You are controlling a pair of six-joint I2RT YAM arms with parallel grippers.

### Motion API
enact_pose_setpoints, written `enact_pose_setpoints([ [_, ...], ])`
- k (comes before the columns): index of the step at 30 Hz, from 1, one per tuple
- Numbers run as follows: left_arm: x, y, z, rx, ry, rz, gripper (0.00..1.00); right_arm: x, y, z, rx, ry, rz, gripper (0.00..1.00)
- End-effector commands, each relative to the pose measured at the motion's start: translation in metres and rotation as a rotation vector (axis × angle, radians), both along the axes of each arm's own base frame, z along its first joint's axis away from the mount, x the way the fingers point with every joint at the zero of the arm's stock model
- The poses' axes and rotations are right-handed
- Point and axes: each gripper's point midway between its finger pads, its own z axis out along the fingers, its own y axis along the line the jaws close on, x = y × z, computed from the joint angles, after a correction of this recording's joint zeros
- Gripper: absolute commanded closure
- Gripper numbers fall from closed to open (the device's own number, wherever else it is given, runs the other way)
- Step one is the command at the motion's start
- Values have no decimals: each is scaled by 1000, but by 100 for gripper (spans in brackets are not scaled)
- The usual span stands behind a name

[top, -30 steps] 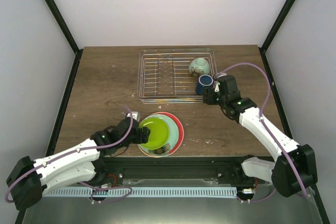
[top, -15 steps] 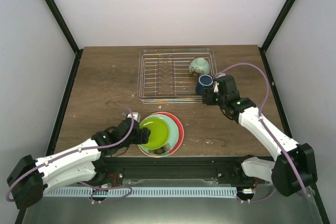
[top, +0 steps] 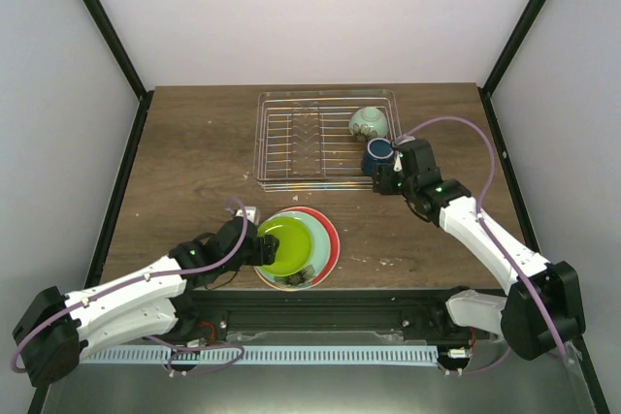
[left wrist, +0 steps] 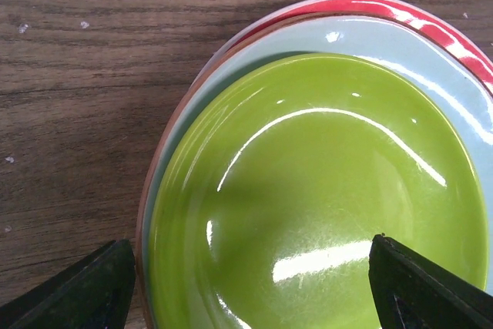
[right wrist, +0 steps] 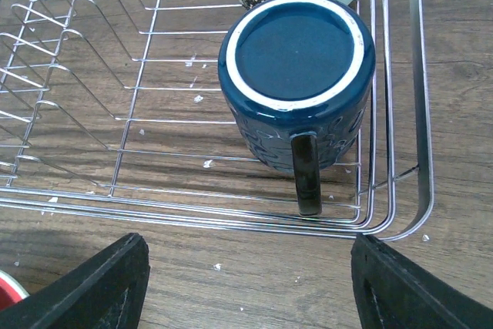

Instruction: Load the mixed dishes into the dish rack

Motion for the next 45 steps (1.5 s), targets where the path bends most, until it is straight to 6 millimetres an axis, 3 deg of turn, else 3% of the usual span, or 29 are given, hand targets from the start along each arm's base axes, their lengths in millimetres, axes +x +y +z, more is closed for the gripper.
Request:
enact_pose_setpoints([
  [1, 6, -9, 16, -42, -29, -11, 16, 0, 4, 6, 10, -3, 2, 27],
  [20, 1, -24, 5, -101, 0, -57, 16, 0, 7, 5, 6, 2, 10, 27],
  [29, -3, -18, -25, -41, 63, -37, 16, -2, 6, 3, -1, 8, 10, 27],
  [34, -4, -13, -32, -37, 68, -22, 18, -2, 6, 3, -2, 7, 8, 28],
  [37, -7, -15, -34, -51, 76, -32, 26, -3, 6, 3, -3, 9, 8, 32],
  [45, -15, -16, -38, -78, 104, -45, 70, -4, 4, 3, -11, 13, 1, 36],
])
